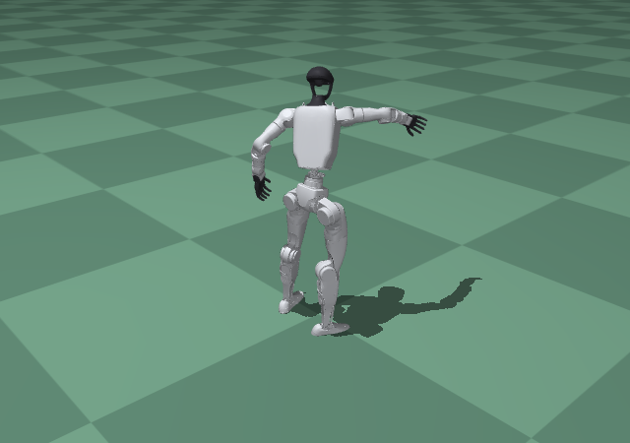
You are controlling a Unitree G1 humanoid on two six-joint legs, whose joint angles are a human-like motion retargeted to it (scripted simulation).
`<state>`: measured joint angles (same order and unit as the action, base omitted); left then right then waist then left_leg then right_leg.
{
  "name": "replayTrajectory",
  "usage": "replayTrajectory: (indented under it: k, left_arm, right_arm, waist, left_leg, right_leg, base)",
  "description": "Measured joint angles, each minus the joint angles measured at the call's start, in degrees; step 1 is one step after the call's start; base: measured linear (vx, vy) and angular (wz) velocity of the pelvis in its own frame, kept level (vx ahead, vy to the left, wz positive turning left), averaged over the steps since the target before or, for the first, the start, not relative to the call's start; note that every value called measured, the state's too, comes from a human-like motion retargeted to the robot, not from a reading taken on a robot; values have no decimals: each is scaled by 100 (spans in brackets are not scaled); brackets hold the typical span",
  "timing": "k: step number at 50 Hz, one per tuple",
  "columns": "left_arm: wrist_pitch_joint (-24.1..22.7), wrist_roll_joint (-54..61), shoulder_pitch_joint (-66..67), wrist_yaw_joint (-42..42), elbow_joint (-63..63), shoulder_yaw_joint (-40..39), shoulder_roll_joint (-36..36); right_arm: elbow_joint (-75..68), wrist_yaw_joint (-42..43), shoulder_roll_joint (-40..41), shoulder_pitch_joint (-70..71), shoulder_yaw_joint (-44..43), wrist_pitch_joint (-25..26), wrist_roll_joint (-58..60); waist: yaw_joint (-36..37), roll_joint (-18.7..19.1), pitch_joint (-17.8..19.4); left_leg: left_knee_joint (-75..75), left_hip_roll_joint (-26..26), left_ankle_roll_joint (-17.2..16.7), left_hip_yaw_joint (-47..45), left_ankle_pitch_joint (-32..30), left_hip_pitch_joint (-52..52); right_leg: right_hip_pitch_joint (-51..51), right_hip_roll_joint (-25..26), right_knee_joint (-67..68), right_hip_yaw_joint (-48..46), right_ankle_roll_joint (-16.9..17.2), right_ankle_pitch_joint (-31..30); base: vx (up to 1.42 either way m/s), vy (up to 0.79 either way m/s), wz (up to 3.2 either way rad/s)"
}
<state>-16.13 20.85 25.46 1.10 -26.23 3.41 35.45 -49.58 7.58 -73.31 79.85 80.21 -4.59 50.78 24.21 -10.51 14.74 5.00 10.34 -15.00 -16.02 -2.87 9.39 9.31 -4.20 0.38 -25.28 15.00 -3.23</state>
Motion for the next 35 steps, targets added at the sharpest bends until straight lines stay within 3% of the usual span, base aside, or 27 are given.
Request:
replayTrajectory:
  k: [4, 8, 13, 15, 23, 25, 27, 29, 32, 35]
  left_arm:
    - [-53, 51, -28, -17, -9, 30, 210]
    - [-86, 114, -26, 53, 70, -105, 368]
    - [-57, 78, 40, 200, 230, -401, 264]
    - [-26, 237, 104, 351, 309, -584, 355]
    - [268, 344, 125, 268, 445, -653, -171]
    - [278, 276, 305, 260, 521, -581, -402]
    - [356, 241, 183, 240, 408, -596, -375]
    - [292, 143, 322, 190, 433, -531, -445]
    - [185, 66, 300, 97, 358, -445, -323]
    - [153, 43, 265, 108, 311, -340, -245]
  right_arm:
    - [-616, 113, 350, 521, 0, 152, 59]
    - [-267, 530, 703, 1055, 0, 168, 72]
    - [1397, 1325, 986, 1606, 0, 70, -252]
    - [2319, 1673, 979, 1683, 0, 115, -144]
    - [5805, 1011, 413, 1093, 0, -126, -1519]
    - [6137, 632, 112, 627, 0, -121, -1692]
    - [6000, 307, -104, 250, 0, -56, -1687]
    - [5663, -24, -420, -151, 0, -183, -1464]
    - [4619, -329, -685, -555, 0, -504, -1194]
    - [3189, -551, -716, -825, 0, -409, -947]
  waist:
    - [177, -78, -88]
    - [278, -125, -127]
    - [217, -11, -92]
    - [175, -136, -75]
    - [-56, 116, 36]
    - [-1, 31, -339]
    - [-140, 136, -35]
    - [-73, 13, -319]
    - [-70, -46, -300]
    - [-52, -68, -310]
  left_leg:
    - [0, -17, 0, -12, -4, 91]
    - [0, -29, 0, -7, -13, 143]
    - [0, -41, 0, 35, -12, 130]
    - [0, -55, 0, 49, -5, 133]
    - [0, -22, 0, 109, 66, 39]
    - [0, 6, 0, -44, 58, 395]
    - [0, -6, 0, 76, 81, 124]
    - [0, 5, 0, -57, 61, 420]
    - [0, -15, 0, -69, 41, 475]
    - [0, -42, 0, -67, 26, 518]
  right_leg:
    - [94, -16, -12, 12, 0, -46]
    - [140, -19, -25, 9, 0, -85]
    - [107, -17, -28, -18, 0, -101]
    - [102, -33, -28, -27, 0, -98]
    - [5, -46, 17, -31, 0, -29]
    - [398, -12, -110, 126, 0, -168]
    - [112, -38, 16, 6, 0, -43]
    - [437, -9, -97, 129, 0, -175]
    - [497, -11, -94, 119, 0, -201]
    - [535, -27, -88, 98, 0, -215]
  base:
    - [0, 0, 0]
    - [0, 0, 0]
    - [0, 0, 0]
    - [0, 0, 0]
    - [3, 1, 0]
    - [3, 3, -32]
    - [0, 0, 0]
    - [-1, 4, -33]
    - [-2, 1, 0]
    - [0, 0, 0]
